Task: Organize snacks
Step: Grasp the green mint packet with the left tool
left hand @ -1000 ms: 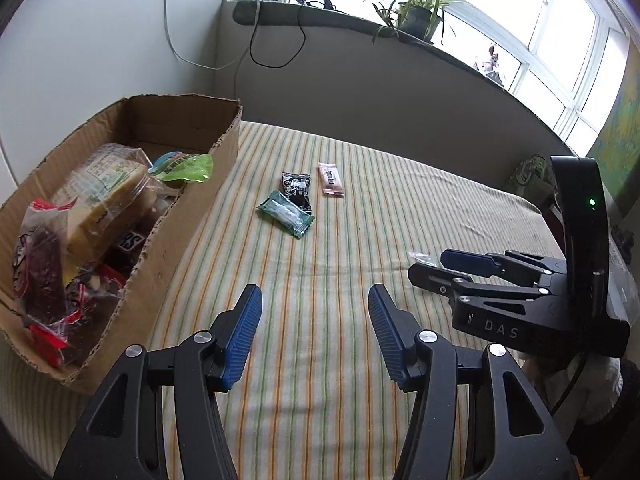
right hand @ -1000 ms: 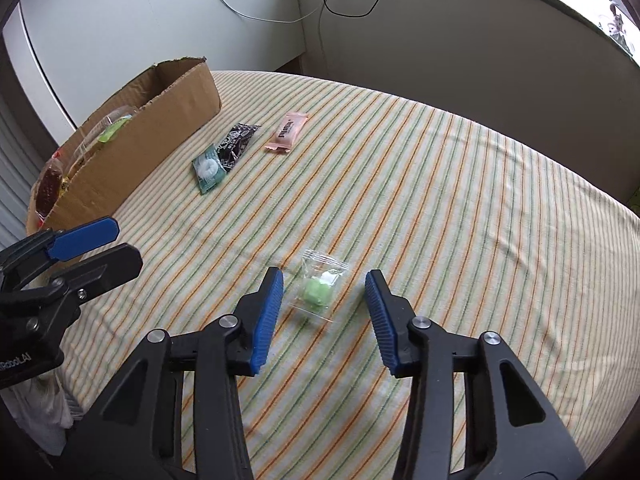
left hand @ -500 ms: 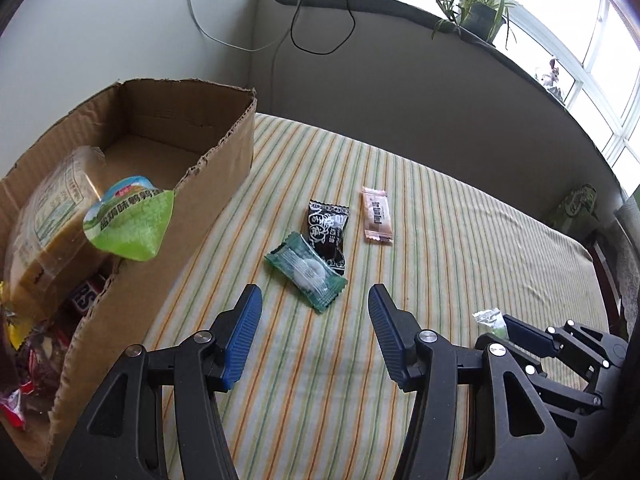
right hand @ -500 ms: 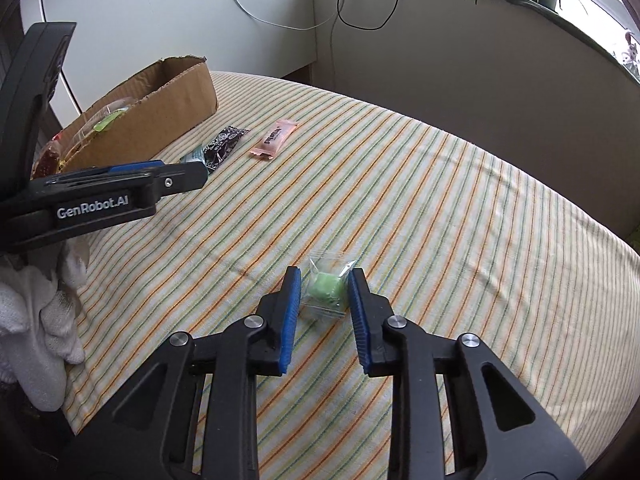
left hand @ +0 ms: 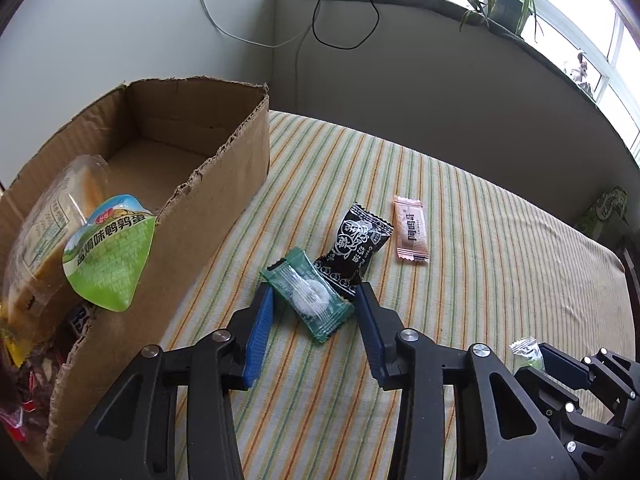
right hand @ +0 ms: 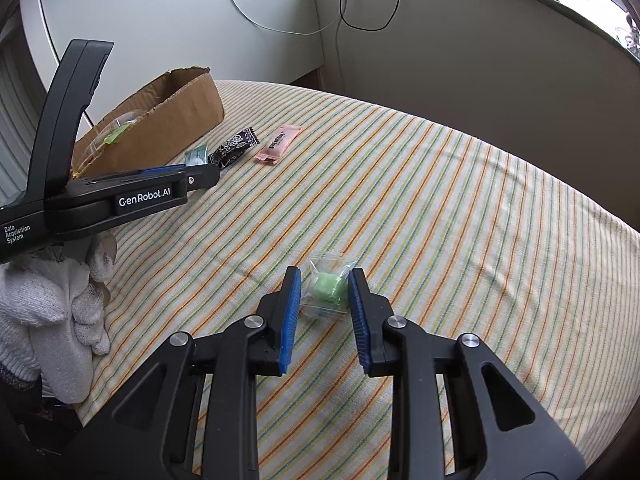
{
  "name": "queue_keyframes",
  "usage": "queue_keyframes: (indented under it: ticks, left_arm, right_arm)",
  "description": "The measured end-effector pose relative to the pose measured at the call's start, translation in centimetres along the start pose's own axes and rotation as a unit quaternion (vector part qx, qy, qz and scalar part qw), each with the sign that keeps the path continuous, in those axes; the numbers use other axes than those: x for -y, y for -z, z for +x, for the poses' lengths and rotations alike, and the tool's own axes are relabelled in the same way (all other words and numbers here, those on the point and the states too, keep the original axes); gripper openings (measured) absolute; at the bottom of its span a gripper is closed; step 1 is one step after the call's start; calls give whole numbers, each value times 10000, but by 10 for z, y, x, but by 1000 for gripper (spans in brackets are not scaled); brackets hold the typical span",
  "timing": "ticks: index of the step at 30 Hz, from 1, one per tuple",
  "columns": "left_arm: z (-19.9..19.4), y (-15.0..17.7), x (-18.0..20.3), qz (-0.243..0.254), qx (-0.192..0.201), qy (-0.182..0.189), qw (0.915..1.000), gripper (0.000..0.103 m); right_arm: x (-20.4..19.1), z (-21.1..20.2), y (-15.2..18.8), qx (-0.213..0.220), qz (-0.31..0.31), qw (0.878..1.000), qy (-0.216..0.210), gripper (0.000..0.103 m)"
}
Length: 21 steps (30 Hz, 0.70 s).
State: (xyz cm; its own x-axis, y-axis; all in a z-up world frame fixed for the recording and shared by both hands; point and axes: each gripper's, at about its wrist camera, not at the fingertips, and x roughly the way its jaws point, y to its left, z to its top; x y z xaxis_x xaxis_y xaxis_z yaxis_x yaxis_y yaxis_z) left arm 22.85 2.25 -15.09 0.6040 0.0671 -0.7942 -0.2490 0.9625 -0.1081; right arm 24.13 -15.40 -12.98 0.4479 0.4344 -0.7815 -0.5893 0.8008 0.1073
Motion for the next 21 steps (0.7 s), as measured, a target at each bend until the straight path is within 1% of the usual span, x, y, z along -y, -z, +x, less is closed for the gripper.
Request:
queue_keyframes:
  ticks: [1, 3, 11, 13, 15, 17, 21]
  left_arm:
    - [-1, 1, 1, 21, 13, 9, 10000, 28]
    - [-2, 3, 5, 73, 34, 20, 10000, 24]
    - [-7, 7, 2, -1, 30, 199, 9998, 20]
    - [-9, 6, -3, 14, 73, 227, 9997, 10]
    - [-12, 9, -4, 45, 66, 288, 9996, 10]
    - [-13, 11, -5, 73, 65, 273, 9996, 9]
    - [-9, 7, -3, 59, 50, 329, 9994, 9]
  right_arm:
    - [0, 0, 0, -1, -8, 10000, 8, 25]
    - [-1, 0, 0, -6, -30, 10000, 30, 24]
    - [-3, 0, 0, -3, -49, 10000, 79, 23]
    - [-3, -1, 0, 3, -47, 10000, 84, 23]
    - [-3, -1, 0, -3, -48, 9999, 90, 23]
    - [-4, -1, 0, -12, -65, 9999, 114, 23]
    - [-5, -1, 0, -11, -89, 9999, 142, 23]
